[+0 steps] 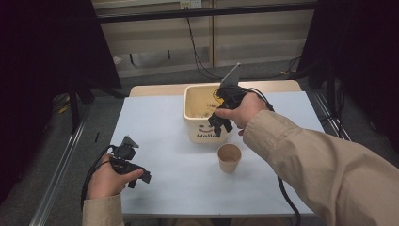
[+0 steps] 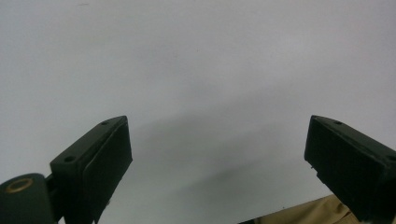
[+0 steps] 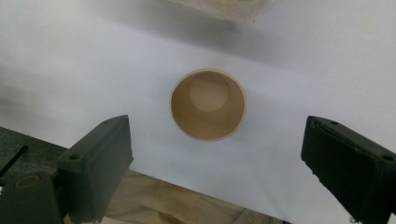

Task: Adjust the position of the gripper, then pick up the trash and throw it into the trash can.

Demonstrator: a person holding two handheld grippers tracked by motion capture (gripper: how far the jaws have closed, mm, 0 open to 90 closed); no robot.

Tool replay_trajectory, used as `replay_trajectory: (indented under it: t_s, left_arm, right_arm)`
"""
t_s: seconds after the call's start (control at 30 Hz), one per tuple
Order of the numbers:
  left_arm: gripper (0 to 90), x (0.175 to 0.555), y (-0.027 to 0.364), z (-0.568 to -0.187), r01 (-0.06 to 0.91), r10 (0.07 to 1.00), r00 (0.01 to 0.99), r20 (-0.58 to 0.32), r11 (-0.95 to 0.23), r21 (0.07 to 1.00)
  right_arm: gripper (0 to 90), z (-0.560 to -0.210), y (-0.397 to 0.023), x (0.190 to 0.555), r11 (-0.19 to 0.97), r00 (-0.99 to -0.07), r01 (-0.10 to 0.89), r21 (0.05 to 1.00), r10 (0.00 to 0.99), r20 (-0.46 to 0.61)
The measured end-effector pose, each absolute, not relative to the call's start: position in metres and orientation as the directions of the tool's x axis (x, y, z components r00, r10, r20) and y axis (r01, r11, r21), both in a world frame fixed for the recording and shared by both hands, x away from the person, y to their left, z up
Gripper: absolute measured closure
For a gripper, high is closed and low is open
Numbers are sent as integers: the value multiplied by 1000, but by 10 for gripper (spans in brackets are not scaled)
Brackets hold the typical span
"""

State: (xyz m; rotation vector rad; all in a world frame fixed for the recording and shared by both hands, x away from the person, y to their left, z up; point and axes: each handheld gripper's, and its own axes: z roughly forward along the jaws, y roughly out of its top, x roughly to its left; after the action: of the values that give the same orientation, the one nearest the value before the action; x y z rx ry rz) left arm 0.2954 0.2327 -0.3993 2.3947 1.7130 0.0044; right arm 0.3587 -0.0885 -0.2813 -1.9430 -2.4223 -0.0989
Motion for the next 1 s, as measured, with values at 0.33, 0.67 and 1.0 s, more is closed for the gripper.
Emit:
replay_trajectory:
  t_s: [0.33, 0.67, 1.0]
  left_arm:
    - [72, 295, 232, -399, 934, 935, 338, -104, -320, 157]
    - [72, 296, 232, -399, 936, 936, 335, -112, -316, 156]
    - [72, 296, 232, -398, 937, 937, 332, -110, -314, 155]
  right_arm:
    - [86, -283, -94, 361, 201, -204, 978, 49, 977, 65]
    - [86, -305, -99, 361, 189, -190, 982, 30, 980, 58]
    - [86, -331, -93, 359, 194, -194, 981, 19, 980, 46]
